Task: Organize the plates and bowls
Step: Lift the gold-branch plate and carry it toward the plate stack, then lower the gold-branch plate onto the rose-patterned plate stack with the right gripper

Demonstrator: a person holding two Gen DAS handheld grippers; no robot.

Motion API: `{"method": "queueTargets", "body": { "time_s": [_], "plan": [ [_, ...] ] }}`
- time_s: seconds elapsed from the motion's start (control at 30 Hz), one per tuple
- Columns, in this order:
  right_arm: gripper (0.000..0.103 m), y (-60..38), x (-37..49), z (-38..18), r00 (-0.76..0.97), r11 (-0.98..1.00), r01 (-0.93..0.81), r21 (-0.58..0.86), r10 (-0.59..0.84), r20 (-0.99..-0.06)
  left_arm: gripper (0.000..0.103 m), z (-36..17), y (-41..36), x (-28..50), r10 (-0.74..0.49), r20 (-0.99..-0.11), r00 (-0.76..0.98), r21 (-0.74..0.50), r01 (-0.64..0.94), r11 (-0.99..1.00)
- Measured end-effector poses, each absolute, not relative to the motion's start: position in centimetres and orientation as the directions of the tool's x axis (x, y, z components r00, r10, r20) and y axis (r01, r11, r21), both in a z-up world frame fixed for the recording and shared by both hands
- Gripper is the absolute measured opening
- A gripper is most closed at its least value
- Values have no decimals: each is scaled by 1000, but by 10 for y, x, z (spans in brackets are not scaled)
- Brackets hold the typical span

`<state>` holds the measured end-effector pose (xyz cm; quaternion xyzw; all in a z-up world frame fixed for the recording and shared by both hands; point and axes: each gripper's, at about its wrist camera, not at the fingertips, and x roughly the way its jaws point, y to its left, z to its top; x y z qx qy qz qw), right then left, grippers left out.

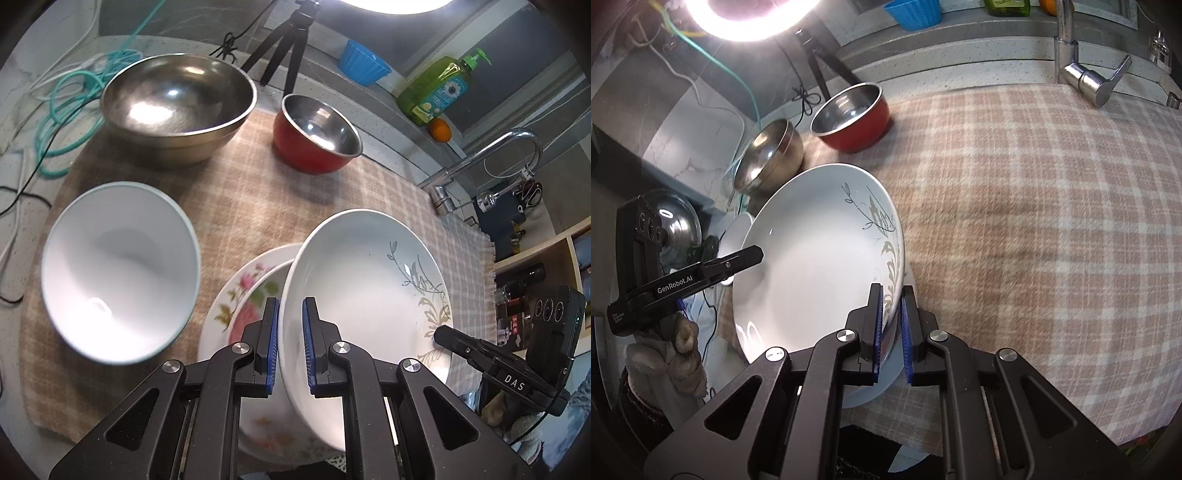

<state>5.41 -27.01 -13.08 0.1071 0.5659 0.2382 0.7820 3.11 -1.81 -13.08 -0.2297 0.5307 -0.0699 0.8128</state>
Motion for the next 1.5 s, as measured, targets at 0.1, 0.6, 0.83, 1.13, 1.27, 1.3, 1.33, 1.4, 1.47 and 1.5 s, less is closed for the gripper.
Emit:
{"method": "queueTargets", "body": {
  "time_s": [0.1, 0.6, 0.83, 1.13, 1.27, 1.3, 1.33, 1.4, 1.47, 1.5],
  "plan": [
    [9, -265, 47, -136, 235, 863, -256, 436, 493, -838, 11, -133, -15, 23, -353, -836, 419, -443, -136, 886],
    [9, -245, 31, -148, 223, 879, -291, 378, 447, -866, 11, -143, -5, 4, -344, -844, 412, -438, -159, 885],
    [9, -243, 30, -151, 230, 885, -301, 354, 428, -874, 11, -147, -6, 3, -332, -849, 411, -426, -161, 890],
    [11, -236, 30, -151, 235, 889, -327, 322, 406, -883, 11, -147, -5, 4, -313, -857, 410, -406, -164, 899],
    [13, -234, 29, -149, 251, 894, -337, 296, 389, -887, 11, -147, -7, 4, -306, -862, 404, -396, -161, 904],
    [14, -235, 29, -148, 259, 896, -338, 287, 382, -887, 11, -147, -7, 4, -304, -863, 403, -392, -157, 906],
    [17, -236, 29, -148, 262, 902, -335, 272, 367, -893, 11, -146, -8, 4, -304, -863, 403, -390, -151, 908],
    [17, -239, 31, -149, 257, 898, -330, 290, 381, -888, 11, -144, -11, 4, -303, -863, 403, -387, -144, 911],
    [17, -239, 32, -149, 250, 896, -332, 294, 384, -889, 11, -144, -13, 5, -291, -867, 405, -372, -137, 918],
    [17, -238, 32, -148, 248, 895, -342, 285, 379, -892, 11, -145, -13, 5, -292, -867, 405, -374, -140, 917]
  ]
}}
